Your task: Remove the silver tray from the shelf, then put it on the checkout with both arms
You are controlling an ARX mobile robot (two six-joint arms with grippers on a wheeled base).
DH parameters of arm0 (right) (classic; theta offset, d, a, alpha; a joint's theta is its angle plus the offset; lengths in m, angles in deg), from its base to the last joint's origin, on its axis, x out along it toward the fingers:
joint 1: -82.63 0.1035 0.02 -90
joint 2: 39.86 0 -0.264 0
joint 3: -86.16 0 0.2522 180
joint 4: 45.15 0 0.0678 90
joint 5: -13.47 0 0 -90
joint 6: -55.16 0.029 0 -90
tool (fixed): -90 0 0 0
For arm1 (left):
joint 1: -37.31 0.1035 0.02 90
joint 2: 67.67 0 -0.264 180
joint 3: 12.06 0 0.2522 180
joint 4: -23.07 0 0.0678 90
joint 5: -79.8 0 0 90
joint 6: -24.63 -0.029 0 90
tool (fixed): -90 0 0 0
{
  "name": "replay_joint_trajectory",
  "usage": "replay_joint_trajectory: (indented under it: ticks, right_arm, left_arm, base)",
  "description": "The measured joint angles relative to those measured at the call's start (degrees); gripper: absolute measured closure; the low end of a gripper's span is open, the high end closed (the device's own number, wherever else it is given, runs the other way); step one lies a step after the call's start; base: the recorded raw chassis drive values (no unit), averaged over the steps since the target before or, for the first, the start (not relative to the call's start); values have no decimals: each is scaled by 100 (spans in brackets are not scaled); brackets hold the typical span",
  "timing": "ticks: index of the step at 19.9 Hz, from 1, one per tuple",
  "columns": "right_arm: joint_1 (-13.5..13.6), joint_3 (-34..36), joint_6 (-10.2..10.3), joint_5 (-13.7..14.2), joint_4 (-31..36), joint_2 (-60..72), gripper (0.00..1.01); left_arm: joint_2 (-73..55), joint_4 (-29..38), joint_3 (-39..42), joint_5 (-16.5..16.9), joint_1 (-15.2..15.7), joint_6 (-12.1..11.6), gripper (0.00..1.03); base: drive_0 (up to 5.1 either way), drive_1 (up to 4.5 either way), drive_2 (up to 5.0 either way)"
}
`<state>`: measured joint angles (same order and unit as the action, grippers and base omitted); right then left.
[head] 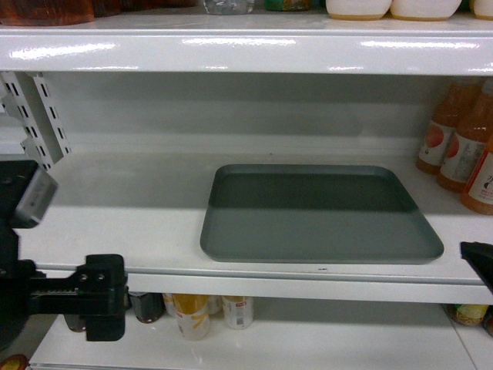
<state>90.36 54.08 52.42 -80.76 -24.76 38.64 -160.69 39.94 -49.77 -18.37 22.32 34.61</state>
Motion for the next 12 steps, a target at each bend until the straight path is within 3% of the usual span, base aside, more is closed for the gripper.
replay_joint_trajectory:
  ticks: [5,12]
  right_arm:
    - [-144,-756,177,85,363,1523,3]
    - [-382,-2192,533,173,26,2929,3]
  left_arm:
    - [-1115,46,-610,11,103,-17,5]
    - [-2087,-323,-2052,-15,188,-101,5]
  base:
    - [0,0,0]
    - [0,0,0]
